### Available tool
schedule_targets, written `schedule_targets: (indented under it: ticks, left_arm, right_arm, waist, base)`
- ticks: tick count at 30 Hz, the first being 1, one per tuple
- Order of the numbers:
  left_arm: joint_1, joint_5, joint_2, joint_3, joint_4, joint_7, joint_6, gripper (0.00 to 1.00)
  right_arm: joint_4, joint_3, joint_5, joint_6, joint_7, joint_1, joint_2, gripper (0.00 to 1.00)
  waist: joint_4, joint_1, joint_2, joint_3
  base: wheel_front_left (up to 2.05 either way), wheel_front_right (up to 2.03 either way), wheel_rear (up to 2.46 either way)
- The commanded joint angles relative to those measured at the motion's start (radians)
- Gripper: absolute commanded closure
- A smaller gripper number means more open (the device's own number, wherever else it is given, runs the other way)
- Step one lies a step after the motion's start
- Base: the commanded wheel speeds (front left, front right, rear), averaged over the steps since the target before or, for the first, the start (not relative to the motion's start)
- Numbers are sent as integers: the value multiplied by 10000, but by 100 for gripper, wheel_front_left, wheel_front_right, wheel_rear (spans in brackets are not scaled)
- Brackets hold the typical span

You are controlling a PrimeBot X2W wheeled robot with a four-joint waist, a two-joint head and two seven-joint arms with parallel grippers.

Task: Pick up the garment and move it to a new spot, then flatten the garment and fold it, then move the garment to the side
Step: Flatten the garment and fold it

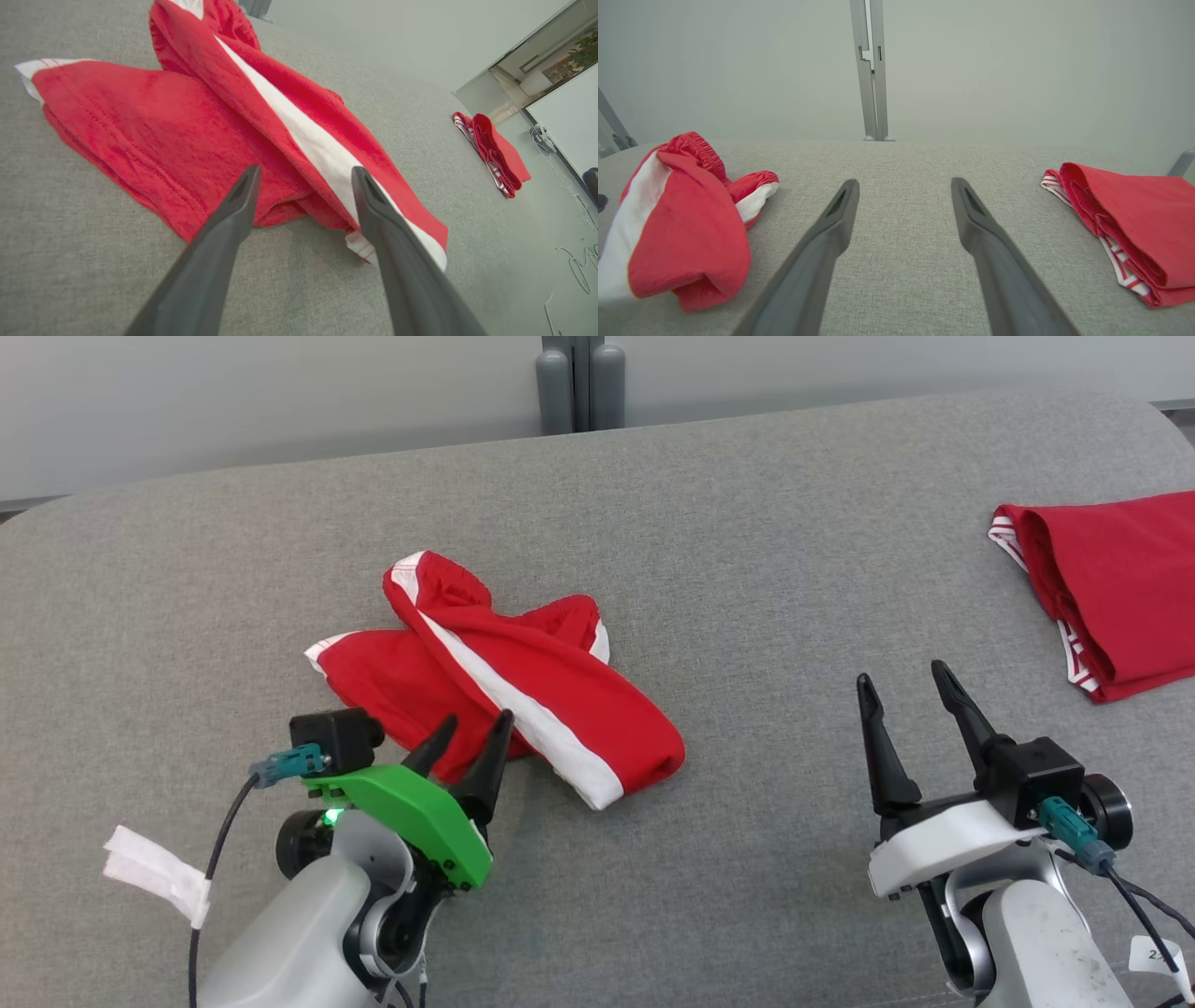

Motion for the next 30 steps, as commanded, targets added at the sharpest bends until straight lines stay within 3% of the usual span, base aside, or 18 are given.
schedule_targets:
  ticks: [1, 5, 8, 20, 21, 23, 26, 30]
  left_arm:
    - [131, -248, -190, -19, 138, 219, -140, 0]
    - [135, -561, -425, -404, 454, 1101, -412, 0]
    - [183, -558, -533, -781, 400, 1490, -857, 0]
    - [-524, -66, -1177, -1310, 1025, 942, -1424, 0]
    - [-574, -125, -1270, -1290, 1187, 946, -1437, 56]
    - [-642, -312, -1454, -1217, 1452, 909, -1486, 100]
    - [-891, -564, -1728, -959, 1649, 599, -1580, 100]
    - [-1598, -814, -2026, -398, 1633, -577, -1685, 100]
  right_arm:
    - [4, 4, 24, -5, -50, -64, -14, 0]
    - [18, 78, 42, -5, -63, -101, -15, 0]
    - [8, 44, 75, -3, -80, -47, -15, 0]
    - [33, 10, 75, -5, -84, -100, -14, 0]
    - [39, 9, 73, -3, -79, -94, -14, 0]
    - [42, 10, 69, -3, -76, -85, -14, 0]
    - [37, 7, 48, -5, -68, -71, -15, 0]
    - [-3, -19, -3, -5, -16, -70, -14, 0]
  waist:
    - [-22, 0, 0, 9]
    - [-135, 0, 0, 15]
    - [-217, 0, 0, 29]
    - [-355, 0, 0, 34]
    - [-366, 0, 0, 23]
    - [-385, 0, 0, 10]
    - [-404, 0, 0, -15]
    - [-409, 0, 0, -77]
  base:
    - [0, 0, 0]
    - [0, 0, 0]
    - [0, 0, 0]
    - [0, 0, 0]
    - [0, 0, 0]
    - [0, 0, 0]
    - [0, 0, 0]
    - [0, 0, 0]
